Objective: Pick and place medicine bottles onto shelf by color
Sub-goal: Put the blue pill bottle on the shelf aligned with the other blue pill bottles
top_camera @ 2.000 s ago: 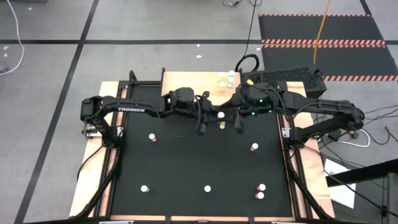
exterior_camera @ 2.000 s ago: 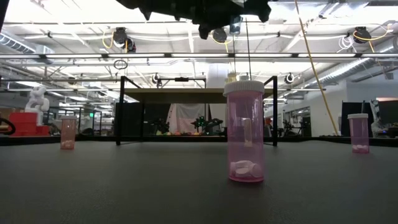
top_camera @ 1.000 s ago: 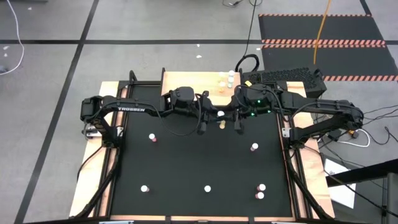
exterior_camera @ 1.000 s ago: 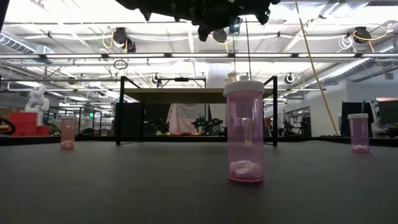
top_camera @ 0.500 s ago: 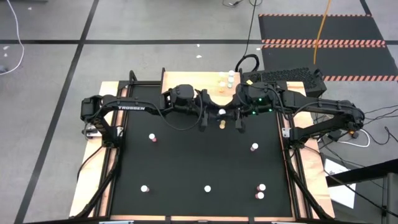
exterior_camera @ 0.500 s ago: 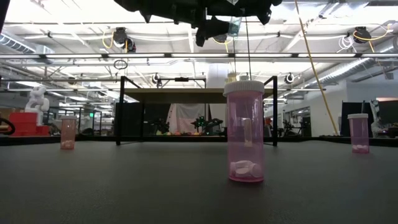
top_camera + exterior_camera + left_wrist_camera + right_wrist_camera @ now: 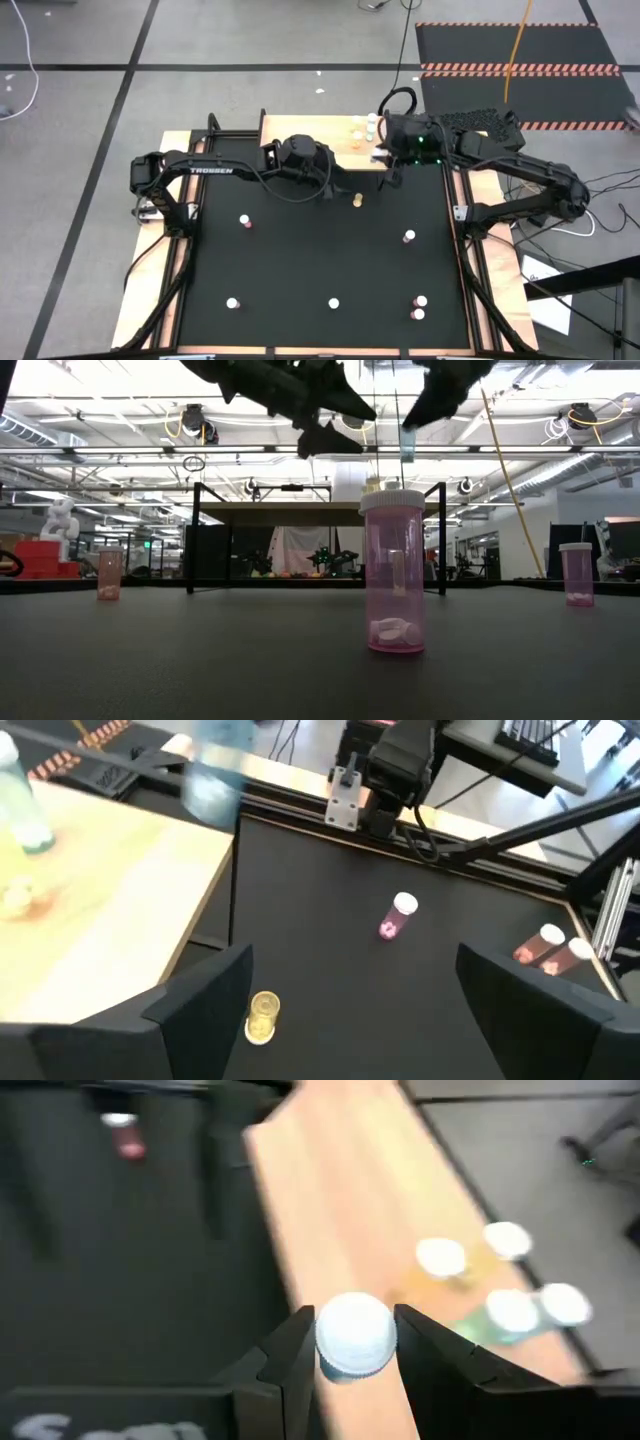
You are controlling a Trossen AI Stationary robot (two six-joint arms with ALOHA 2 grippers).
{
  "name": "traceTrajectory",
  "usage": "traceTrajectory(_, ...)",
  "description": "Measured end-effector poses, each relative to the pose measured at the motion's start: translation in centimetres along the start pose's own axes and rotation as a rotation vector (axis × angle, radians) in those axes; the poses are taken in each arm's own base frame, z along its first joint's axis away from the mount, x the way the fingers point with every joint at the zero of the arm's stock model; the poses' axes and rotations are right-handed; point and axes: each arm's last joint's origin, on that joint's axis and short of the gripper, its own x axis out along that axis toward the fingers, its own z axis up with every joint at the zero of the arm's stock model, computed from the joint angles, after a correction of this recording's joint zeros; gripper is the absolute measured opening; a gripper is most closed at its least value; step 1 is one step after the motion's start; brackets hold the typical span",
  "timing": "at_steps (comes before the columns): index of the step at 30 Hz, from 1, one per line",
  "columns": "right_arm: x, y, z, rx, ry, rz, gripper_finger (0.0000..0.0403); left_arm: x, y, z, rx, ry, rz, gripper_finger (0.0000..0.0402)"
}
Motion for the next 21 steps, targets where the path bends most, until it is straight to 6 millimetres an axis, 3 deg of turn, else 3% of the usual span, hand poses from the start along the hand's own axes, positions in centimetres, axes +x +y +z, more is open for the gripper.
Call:
traceTrajectory(9, 3.2, -3.5, -3.2, 0.061, -0.041, -0.083, 0.0123, 0.0, 0.0, 0.0, -0.031, -0.002, -0.001, 0.0351)
traceTrajectory(21, 4.5, -3.7, -3.8, 0.068, -0.022, -0.063, 0.0123, 0.0, 0.1, 0.1, -0.023, -0.008, 0.002, 0.0351)
